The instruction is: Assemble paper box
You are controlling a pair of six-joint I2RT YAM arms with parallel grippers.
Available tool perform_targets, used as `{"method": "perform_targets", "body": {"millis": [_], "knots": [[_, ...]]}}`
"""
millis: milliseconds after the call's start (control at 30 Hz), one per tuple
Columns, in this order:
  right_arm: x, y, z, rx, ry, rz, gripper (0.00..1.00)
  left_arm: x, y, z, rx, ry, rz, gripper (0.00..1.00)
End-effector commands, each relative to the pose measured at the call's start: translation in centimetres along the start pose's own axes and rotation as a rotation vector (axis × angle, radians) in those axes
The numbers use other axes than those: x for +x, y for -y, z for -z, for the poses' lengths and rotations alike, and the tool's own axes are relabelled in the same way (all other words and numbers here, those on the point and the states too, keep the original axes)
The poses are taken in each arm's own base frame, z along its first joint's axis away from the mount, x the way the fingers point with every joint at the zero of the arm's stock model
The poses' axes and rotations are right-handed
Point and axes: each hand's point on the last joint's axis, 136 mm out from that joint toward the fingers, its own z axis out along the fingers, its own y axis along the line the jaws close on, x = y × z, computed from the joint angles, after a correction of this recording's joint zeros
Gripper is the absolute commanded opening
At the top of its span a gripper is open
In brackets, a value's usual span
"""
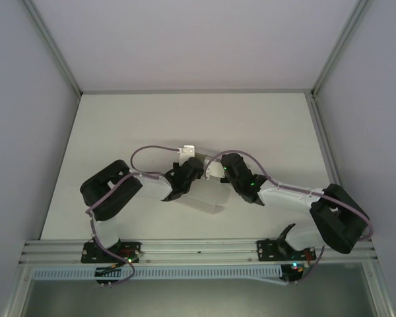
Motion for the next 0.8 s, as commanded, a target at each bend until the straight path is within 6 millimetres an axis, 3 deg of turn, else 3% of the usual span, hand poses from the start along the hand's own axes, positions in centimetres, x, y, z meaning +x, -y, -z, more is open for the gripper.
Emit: {"method": "perform_targets", "body": {"millis": [0, 133, 300, 533, 667, 767], "knots": [[4.2, -2.5, 0.7, -0.084, -0.169, 0.053, 0.00, 2.7, -13.7, -0.5, -0.525, -0.016, -0.046, 0.00], [3.9, -2.4, 0.6, -0.077, -0.151, 0.043, 0.00, 2.4, -12.6, -0.7, -0.447, -0.016, -0.086, 0.00], [3.2, -2.3, 0.1, -0.079, -0.123, 0.022, 0.00, 0.0, -7.3, 0.1, -0.179, 0.075, -0.155, 0.32], [2.8, -1.8, -0.6, -0.069, -0.119, -0.012, 0.00, -4.0, -1.2, 2.8, -0.027, 0.157, -0.245, 0.53], [2.4, -1.0, -0.6, -0.047, -0.111, -0.029, 0.00, -5.2, -0.5, 3.9, 0.006, 0.158, -0.219, 0.67], [2.4, -0.6, -0.6, -0.027, -0.122, -0.030, 0.00, -5.6, -0.7, 4.4, 0.009, 0.153, -0.201, 0.67]]}}
